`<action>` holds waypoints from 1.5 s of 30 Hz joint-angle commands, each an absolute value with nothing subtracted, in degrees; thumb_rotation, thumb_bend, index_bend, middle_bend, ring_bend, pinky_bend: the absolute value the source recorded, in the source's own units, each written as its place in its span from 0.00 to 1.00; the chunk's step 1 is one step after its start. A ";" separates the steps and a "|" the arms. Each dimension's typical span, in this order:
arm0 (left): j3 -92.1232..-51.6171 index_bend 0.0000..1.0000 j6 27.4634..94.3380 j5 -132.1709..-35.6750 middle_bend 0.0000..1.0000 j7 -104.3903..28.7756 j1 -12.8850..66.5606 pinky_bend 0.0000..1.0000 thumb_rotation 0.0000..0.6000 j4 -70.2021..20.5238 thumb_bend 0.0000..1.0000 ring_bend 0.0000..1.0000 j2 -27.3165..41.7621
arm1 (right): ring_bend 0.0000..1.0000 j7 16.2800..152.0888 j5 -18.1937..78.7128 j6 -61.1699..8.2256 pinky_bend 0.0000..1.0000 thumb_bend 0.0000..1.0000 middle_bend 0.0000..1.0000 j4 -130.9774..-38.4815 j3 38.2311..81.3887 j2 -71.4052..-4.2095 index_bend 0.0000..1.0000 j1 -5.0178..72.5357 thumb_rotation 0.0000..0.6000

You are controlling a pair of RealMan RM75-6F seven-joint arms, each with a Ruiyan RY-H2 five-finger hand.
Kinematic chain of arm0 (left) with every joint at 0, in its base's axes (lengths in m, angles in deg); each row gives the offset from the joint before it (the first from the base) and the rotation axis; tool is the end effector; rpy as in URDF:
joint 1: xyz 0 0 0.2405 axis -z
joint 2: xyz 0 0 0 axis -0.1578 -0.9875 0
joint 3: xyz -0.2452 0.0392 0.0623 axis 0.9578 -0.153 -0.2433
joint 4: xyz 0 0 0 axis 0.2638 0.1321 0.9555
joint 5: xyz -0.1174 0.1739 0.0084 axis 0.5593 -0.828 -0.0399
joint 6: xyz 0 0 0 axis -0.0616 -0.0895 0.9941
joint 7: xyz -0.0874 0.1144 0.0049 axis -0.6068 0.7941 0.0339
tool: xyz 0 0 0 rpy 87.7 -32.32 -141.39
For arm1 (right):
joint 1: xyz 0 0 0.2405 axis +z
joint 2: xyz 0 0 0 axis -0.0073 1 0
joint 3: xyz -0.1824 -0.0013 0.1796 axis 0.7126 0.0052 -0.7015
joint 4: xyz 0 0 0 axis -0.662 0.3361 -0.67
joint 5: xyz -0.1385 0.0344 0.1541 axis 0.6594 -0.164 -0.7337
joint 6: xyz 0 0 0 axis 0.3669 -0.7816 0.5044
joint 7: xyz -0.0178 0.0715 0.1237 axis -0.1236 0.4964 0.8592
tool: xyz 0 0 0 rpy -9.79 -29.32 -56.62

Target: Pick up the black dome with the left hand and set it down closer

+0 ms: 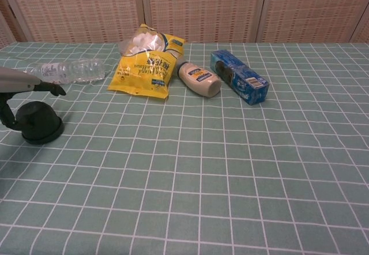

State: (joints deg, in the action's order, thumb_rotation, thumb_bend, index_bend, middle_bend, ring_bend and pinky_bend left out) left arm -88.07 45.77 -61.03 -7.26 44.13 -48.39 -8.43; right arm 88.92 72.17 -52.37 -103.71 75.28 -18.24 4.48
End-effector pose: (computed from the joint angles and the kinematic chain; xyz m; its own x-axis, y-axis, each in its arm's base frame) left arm -0.2247 0.3397 0.0648 0.6802 0.4799 0.5542 0.7122 -0.2536 -0.6545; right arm -0.2718 -0.1435 0.1355 0.2990 -0.0936 0.9496 -0.9138 -0.3146 0.2568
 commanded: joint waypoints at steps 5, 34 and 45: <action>-88.25 0.24 46.15 -60.85 0.25 -6.08 43.37 0.15 1.00 -48.32 0.34 0.10 -8.54 | 0.00 88.98 72.33 -52.54 0.00 0.19 0.00 -103.86 75.34 -18.17 0.00 4.42 1.00; -83.88 0.50 55.12 -68.09 0.51 -7.98 35.58 0.32 1.00 -41.10 0.34 0.35 -7.78 | 0.00 87.84 72.74 -51.66 0.00 0.19 0.00 -104.09 76.03 -17.60 0.00 4.41 1.00; -82.54 0.44 44.97 -62.09 0.47 -12.29 33.41 0.30 1.00 -33.36 0.35 0.34 -6.45 | 0.00 88.15 72.80 -51.72 0.00 0.19 0.00 -104.11 76.07 -17.77 0.00 4.37 1.00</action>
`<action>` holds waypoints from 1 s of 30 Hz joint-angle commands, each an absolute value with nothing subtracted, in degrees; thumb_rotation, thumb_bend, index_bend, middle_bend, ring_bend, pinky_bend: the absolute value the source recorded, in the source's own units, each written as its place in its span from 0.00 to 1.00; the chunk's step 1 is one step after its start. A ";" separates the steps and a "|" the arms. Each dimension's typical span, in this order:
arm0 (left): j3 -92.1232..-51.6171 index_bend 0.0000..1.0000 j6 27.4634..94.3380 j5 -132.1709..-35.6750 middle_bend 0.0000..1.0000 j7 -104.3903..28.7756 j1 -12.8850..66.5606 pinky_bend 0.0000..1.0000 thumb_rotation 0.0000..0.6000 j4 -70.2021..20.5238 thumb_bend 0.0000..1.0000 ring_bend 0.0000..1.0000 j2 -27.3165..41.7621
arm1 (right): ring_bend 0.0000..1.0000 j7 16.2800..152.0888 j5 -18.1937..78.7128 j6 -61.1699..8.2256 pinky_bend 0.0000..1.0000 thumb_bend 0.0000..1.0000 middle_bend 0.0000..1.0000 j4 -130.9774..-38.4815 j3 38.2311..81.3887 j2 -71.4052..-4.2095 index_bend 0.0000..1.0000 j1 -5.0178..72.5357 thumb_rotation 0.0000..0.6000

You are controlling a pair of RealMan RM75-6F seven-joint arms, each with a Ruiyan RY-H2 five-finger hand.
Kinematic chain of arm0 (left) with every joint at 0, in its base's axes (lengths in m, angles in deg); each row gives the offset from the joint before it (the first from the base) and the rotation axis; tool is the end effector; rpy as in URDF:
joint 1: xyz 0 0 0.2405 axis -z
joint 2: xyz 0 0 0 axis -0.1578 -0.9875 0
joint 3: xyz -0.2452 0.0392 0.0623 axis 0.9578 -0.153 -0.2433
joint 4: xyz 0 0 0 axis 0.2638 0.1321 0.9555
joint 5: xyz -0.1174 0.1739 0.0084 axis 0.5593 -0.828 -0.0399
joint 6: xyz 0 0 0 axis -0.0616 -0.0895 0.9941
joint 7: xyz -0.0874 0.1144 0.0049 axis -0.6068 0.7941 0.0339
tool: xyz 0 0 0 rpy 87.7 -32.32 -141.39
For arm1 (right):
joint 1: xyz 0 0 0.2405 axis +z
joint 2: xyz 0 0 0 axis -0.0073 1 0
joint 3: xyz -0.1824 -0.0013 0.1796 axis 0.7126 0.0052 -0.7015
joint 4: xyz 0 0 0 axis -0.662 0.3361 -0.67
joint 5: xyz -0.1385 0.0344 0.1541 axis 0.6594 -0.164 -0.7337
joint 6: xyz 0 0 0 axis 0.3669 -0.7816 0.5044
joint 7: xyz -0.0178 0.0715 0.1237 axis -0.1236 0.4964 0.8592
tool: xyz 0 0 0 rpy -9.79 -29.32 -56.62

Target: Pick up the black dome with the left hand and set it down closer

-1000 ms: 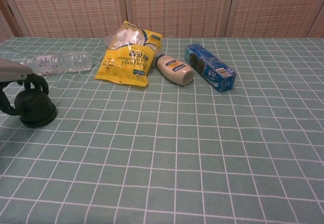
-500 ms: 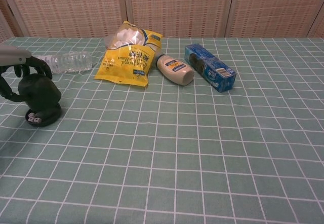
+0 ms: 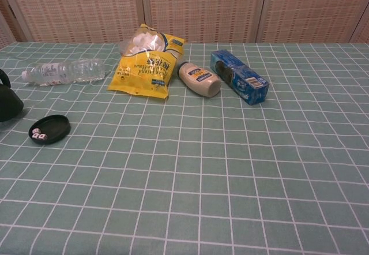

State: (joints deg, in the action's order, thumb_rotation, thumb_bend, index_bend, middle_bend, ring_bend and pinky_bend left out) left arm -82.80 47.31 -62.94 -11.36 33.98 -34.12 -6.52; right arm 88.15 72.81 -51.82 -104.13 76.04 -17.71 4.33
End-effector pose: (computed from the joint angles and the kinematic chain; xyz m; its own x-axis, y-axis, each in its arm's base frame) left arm -0.2964 0.3567 0.1044 0.6503 0.4089 0.6403 0.7042 -0.0082 -0.7100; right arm -0.2717 -0.1393 0.1345 0.3161 -0.1129 0.9420 -0.9091 -0.3201 0.2667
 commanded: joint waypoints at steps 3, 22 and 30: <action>-83.15 0.18 42.35 -60.08 0.26 -10.99 33.93 0.26 1.00 -33.57 0.35 0.26 -6.87 | 0.00 88.21 72.87 -51.51 0.00 0.19 0.00 -104.11 76.17 -17.86 0.00 4.44 1.00; -83.25 0.00 62.50 -86.82 0.00 -24.45 22.37 0.15 1.00 -47.97 0.35 0.00 -12.37 | 0.00 87.98 72.85 -51.57 0.00 0.19 0.00 -104.24 76.22 -18.09 0.00 4.29 1.00; -92.28 0.00 90.66 -110.74 0.00 -35.99 1.70 0.04 1.00 -34.88 0.35 0.00 -2.38 | 0.00 86.46 72.58 -51.28 0.00 0.19 0.00 -104.00 75.97 -18.69 0.00 4.24 1.00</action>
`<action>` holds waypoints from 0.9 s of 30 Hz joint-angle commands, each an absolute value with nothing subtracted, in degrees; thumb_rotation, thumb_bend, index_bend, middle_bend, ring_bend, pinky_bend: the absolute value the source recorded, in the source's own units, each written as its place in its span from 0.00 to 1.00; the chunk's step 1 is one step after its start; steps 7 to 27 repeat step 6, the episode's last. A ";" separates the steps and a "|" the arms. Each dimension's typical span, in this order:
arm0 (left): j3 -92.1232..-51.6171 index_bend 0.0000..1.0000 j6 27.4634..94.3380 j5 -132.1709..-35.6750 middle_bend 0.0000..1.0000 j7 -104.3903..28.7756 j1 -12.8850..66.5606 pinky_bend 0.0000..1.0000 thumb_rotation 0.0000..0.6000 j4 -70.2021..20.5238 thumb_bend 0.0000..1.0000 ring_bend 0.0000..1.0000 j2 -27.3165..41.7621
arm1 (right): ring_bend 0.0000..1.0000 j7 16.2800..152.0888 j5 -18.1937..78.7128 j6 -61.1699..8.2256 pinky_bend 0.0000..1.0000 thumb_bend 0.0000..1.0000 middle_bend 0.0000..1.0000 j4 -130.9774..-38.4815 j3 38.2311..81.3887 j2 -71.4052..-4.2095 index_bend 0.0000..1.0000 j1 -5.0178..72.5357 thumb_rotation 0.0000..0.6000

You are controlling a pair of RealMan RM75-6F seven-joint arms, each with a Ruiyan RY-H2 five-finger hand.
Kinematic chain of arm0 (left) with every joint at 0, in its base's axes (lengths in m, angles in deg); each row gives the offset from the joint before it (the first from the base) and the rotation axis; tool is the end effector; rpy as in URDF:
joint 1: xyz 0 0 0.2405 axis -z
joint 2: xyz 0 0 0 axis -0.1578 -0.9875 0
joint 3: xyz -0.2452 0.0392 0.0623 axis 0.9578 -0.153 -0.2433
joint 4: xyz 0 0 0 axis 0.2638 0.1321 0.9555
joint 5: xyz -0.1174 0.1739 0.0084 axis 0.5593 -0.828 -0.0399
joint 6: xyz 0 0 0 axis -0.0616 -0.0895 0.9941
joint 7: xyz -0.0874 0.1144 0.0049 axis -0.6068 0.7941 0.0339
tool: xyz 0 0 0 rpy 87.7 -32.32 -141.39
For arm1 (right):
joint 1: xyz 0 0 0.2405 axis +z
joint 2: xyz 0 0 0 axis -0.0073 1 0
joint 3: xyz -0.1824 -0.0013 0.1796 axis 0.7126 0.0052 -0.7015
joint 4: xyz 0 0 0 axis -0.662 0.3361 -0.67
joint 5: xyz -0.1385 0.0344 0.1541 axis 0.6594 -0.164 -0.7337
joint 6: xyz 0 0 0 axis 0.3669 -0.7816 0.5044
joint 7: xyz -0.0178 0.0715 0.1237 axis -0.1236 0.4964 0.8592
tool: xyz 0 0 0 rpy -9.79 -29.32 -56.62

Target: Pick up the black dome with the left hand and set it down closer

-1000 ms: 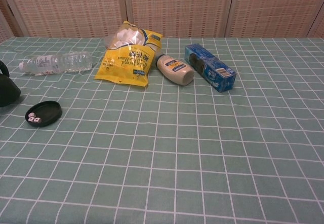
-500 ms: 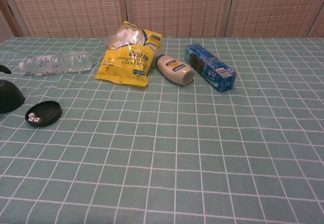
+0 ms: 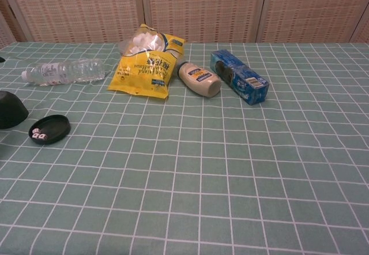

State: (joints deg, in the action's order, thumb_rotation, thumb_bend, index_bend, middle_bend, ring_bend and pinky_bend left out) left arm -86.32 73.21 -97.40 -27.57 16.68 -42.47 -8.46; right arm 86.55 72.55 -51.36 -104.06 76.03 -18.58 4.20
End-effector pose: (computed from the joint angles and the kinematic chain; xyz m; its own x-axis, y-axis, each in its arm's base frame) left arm -0.2848 0.2572 0.1153 0.5746 0.1353 0.8071 0.8159 -0.1725 -0.5519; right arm -0.2717 -0.1388 0.1295 0.3301 -0.1129 0.9372 -0.9059 -0.3168 0.2809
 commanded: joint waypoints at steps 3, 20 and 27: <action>-91.45 0.00 93.34 -113.08 0.00 -33.41 0.56 0.01 1.00 -34.58 0.37 0.00 -2.72 | 0.00 86.50 72.29 -50.63 0.00 0.19 0.00 -103.85 76.07 -18.89 0.00 4.39 1.00; -90.89 0.00 92.31 -112.66 0.00 -34.12 -0.10 0.01 1.00 -34.82 0.37 0.00 -3.25 | 0.00 85.82 72.82 -50.62 0.00 0.19 0.00 -103.92 76.30 -18.98 0.00 4.35 1.00; -90.89 0.00 92.31 -112.66 0.00 -34.12 -0.10 0.01 1.00 -34.82 0.37 0.00 -3.25 | 0.00 85.82 72.82 -50.62 0.00 0.19 0.00 -103.92 76.30 -18.98 0.00 4.35 1.00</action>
